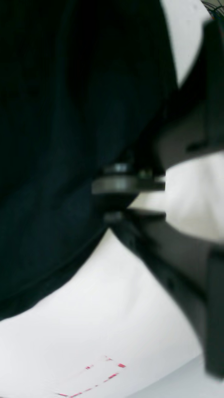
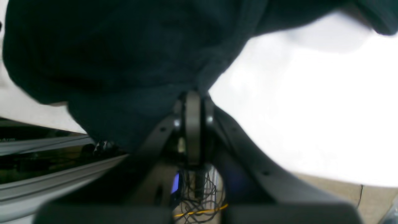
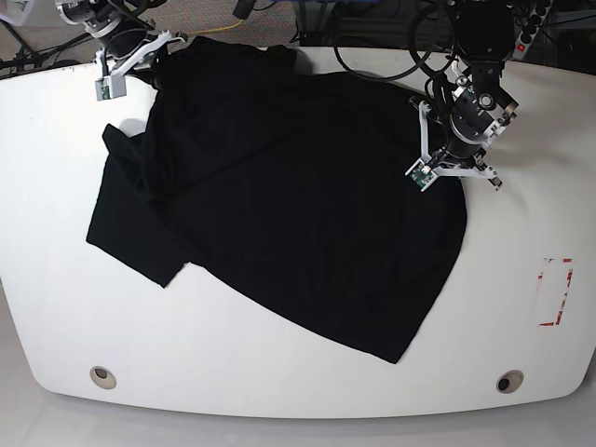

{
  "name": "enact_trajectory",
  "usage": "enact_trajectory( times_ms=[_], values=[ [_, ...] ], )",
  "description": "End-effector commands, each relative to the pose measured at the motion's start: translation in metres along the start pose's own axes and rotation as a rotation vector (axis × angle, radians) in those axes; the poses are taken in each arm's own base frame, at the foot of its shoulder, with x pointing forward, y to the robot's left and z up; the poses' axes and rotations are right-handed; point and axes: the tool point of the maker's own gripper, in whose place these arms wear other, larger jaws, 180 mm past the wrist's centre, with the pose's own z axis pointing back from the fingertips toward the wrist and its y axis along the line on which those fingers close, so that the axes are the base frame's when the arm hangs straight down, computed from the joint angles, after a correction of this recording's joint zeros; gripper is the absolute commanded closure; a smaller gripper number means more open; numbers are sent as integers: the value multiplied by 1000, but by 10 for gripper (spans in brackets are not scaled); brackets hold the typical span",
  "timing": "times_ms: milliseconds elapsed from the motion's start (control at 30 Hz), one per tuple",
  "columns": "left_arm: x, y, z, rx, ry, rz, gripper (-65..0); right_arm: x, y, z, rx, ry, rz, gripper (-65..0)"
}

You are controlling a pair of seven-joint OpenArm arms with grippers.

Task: Fold the T-shirt properly
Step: 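Pull the shirt edge outward with the left gripper to spread it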

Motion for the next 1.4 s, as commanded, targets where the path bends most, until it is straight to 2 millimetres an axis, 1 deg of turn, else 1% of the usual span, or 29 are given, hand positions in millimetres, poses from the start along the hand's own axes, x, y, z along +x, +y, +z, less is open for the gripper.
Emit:
enact_trajectory(
  times_ms=[0,100,200,267,367,400,467,533,667,767,800,867,933,1067,1233,1367],
  values=[
    [6,10,5,36,-29,49,-160,9,3,4,11,-32,21,0],
    [1,20,7,57,-46,165,-199,11,8,0,28,-36,27,0],
    [-2,44,13,93,-94,278,-233,12,13,-4,47,-34,31,0],
    [-10,63,19,137,-104,337,-251,12,14,-4,48,-34,32,0],
    [-21,85,23,195,-112,432,-282,9,17,-7,63,-27,29,0],
    [-28,92,23,217,-104,469,-297,11,18,-8,67,-30,30,0],
    [-39,102,24,244,-92,512,-321,13,17,-10,68,-37,31,0],
    [-49,108,18,245,-76,556,-346,14,18,-11,70,-39,32,0],
    [-61,101,0,196,-49,612,-347,16,18,-11,70,-45,32,0],
    [-63,94,-13,153,-38,641,-349,21,18,-13,71,-56,39,0],
    [-62,92,-16,141,-39,649,-349,22,17,-13,70,-56,44,0],
    [-56,80,-24,101,-57,680,-350,23,16,-13,69,-55,49,0],
    [-50,76,-27,71,-92,705,-350,23,16,-13,69,-56,49,0],
    [-45,59,-43,-26,-129,775,-350,23,16,-13,68,-56,48,0],
    [-42,49,-58,-88,-133,821,-350,22,15,-13,66,-54,47,0],
    [-41,45,-64,-112,-130,837,-350,22,15,-12,66,-52,46,0]
  ],
)
